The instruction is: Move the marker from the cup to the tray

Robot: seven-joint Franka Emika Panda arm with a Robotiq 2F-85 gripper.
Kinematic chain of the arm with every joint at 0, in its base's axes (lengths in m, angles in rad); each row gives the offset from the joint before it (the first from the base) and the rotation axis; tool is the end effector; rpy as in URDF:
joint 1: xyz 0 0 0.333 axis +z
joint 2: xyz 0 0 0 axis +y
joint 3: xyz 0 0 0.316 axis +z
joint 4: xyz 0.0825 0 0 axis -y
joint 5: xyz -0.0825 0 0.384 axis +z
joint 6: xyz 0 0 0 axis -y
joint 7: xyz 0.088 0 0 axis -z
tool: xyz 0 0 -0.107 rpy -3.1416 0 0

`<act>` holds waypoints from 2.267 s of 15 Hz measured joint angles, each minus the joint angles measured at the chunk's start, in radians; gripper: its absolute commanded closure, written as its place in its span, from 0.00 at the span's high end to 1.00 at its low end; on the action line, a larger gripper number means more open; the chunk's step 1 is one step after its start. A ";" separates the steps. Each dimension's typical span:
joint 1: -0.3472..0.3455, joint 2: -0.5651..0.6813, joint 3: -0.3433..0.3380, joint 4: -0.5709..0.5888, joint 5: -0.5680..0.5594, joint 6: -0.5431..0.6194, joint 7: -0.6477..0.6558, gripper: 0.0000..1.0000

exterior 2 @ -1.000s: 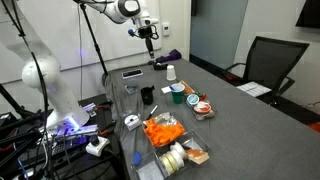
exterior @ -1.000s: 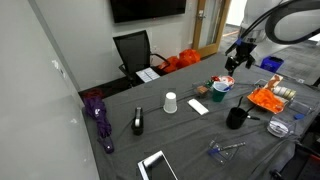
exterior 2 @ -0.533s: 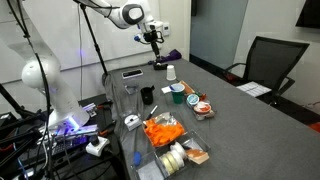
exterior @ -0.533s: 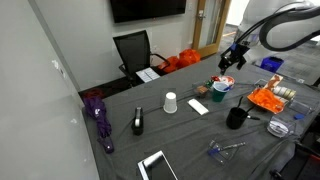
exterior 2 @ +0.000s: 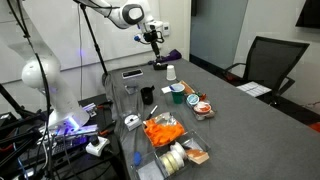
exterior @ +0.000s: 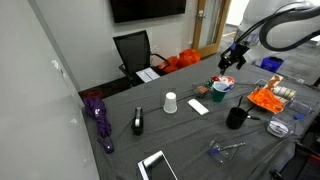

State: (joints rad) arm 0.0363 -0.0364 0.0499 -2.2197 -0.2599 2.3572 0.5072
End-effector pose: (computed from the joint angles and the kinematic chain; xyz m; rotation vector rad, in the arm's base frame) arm 0.5363 0.0430 0.4087 2.9579 -0.3752 0.3354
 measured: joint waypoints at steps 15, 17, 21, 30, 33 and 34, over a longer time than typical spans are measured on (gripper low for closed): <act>-0.008 0.139 -0.038 0.007 0.196 0.227 -0.028 1.00; -0.008 0.160 -0.039 0.014 0.223 0.238 -0.033 1.00; -0.008 0.180 -0.045 0.031 0.248 0.243 -0.036 1.00; -0.013 0.226 -0.100 0.065 0.250 0.238 -0.074 1.00; -0.043 0.237 -0.101 0.065 0.324 0.239 -0.233 1.00; -0.057 0.237 -0.101 0.065 0.354 0.240 -0.295 1.00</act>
State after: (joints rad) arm -0.0204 0.2007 -0.0509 -2.1550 0.0941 2.5969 0.2126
